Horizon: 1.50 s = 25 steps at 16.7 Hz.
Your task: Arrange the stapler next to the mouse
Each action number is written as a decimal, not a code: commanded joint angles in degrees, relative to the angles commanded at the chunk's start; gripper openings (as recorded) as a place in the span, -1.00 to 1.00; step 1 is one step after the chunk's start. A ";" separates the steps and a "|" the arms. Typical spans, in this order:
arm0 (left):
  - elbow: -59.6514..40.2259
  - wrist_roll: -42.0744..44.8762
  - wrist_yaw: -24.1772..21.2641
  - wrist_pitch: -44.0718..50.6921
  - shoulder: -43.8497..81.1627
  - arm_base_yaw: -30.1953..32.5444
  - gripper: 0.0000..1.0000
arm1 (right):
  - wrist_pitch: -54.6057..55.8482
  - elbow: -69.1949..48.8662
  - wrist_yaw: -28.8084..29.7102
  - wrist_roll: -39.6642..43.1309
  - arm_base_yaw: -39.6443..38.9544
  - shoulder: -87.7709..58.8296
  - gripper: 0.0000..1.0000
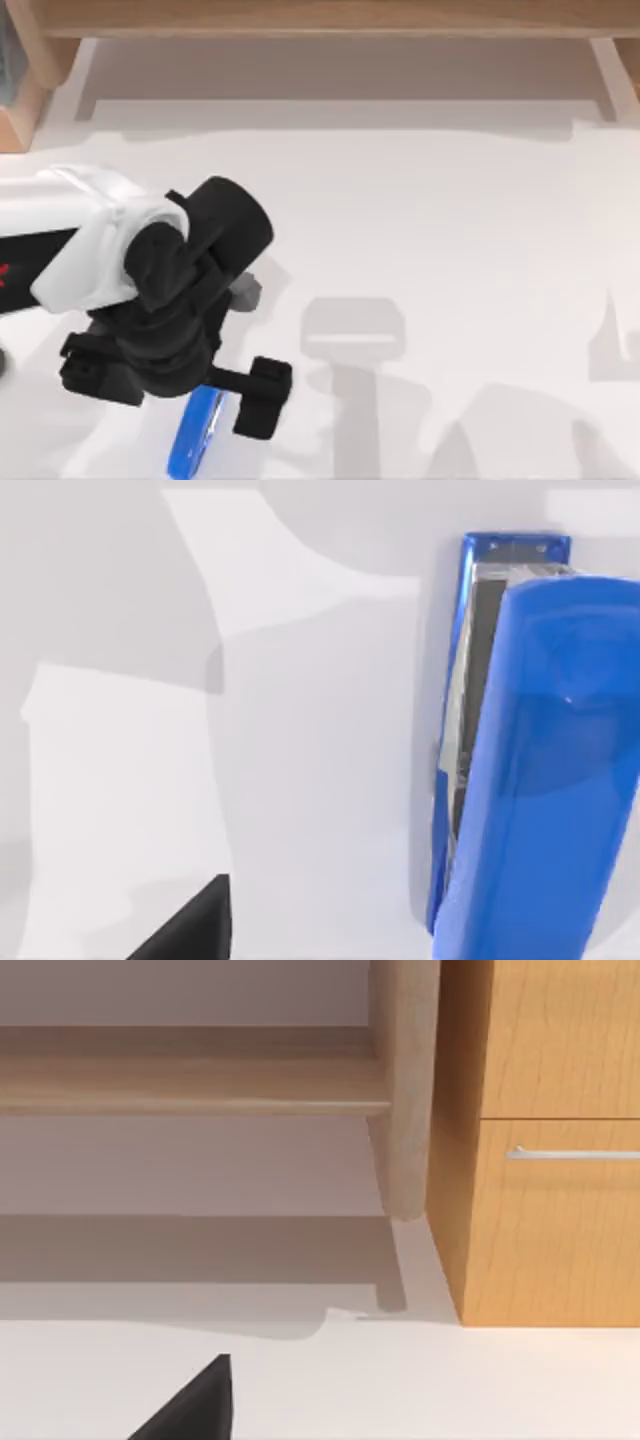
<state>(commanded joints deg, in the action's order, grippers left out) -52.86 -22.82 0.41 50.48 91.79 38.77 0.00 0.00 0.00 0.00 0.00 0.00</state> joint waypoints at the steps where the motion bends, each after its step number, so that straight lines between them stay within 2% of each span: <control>1: 0.18 0.07 0.00 -0.14 -0.20 -0.27 1.00 | 0.00 0.00 0.00 0.00 0.00 0.00 1.00; 4: 1.61 0.21 0.00 -2.38 1.36 -0.16 1.00 | 0.00 0.00 0.00 0.00 0.00 0.00 1.00; 9: 5.46 0.25 -0.01 -11.74 5.70 -0.16 1.00 | 0.00 0.00 0.00 0.00 0.00 0.00 1.00; 14: 6.16 0.26 -0.01 -12.61 6.45 -0.16 1.00 | 0.00 0.00 0.00 0.00 0.00 0.00 1.00; 25: 6.16 0.26 -0.01 -12.61 6.45 -0.16 -0.66 | 0.00 0.00 0.00 0.00 0.00 0.00 1.00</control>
<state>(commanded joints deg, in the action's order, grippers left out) -46.71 -22.56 0.39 37.87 98.24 38.61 0.00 0.00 0.00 0.00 0.00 0.00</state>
